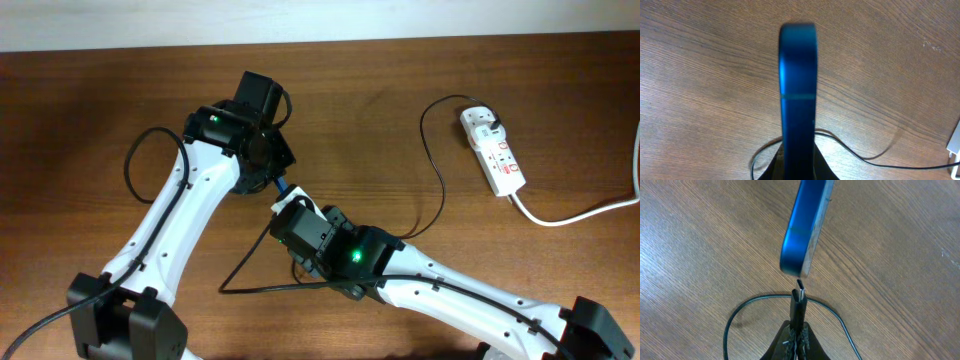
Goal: Plug charger to phone and switch on socket
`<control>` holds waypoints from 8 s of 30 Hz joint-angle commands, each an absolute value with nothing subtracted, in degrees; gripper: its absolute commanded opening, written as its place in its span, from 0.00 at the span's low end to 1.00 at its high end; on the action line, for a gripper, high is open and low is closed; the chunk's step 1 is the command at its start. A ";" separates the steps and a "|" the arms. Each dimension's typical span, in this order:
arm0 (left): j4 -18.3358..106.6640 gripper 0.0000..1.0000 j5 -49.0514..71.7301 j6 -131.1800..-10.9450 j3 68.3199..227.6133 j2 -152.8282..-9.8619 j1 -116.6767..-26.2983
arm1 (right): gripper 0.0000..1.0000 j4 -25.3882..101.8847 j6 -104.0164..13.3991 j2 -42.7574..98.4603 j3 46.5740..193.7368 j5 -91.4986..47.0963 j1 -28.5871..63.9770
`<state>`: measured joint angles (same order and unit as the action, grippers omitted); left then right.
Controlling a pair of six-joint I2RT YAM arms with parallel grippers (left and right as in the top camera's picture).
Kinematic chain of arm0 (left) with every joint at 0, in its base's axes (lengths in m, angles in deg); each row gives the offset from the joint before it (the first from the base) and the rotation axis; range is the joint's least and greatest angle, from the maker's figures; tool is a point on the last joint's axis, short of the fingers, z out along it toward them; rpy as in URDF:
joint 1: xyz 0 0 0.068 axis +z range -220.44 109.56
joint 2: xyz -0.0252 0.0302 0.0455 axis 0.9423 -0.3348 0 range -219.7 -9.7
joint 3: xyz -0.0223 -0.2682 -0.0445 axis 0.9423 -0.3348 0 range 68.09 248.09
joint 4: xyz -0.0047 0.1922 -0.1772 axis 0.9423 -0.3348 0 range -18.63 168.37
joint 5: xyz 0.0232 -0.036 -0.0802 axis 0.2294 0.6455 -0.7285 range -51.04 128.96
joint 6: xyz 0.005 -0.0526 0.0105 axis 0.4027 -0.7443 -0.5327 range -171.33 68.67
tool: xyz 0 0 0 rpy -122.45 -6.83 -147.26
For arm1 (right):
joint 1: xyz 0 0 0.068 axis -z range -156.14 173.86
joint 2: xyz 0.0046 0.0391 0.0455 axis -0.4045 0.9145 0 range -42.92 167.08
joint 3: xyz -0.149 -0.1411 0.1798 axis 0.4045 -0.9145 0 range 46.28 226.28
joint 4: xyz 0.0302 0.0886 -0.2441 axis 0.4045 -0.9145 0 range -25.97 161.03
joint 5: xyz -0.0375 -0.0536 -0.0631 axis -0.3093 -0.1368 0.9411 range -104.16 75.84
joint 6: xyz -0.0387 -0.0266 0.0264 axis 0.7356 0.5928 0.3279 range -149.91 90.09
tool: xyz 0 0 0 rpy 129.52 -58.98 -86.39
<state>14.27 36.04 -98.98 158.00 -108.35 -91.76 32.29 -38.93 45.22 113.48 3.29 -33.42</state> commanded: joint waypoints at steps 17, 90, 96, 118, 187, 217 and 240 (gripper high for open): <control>12.70 0.00 42.00 -99.64 159.64 -108.37 -91.96 | 0.04 18.74 -40.11 48.21 123.64 -2.45 -33.99; 4.29 0.00 48.21 -93.87 159.92 -108.28 -79.63 | 0.04 52.29 -90.86 52.39 82.66 -14.85 -3.63; 4.46 0.00 46.86 -93.08 160.16 -108.24 -79.63 | 0.04 58.52 -70.92 47.45 82.92 -25.77 -3.08; 46.23 0.00 -27.68 -64.41 160.29 -108.20 -76.26 | 0.04 88.46 -61.68 30.29 83.36 -87.50 -2.34; 40.11 0.00 -34.23 -72.21 159.31 -108.39 -76.44 | 0.04 136.03 -95.14 49.78 87.88 -80.94 1.88; 40.13 0.00 -34.43 -71.77 159.31 -108.39 -78.16 | 0.04 136.42 -96.43 49.78 89.37 -80.29 2.08; 38.19 0.00 -38.21 -68.36 159.31 -108.37 -78.69 | 0.04 138.71 -99.86 49.76 90.03 -79.08 4.33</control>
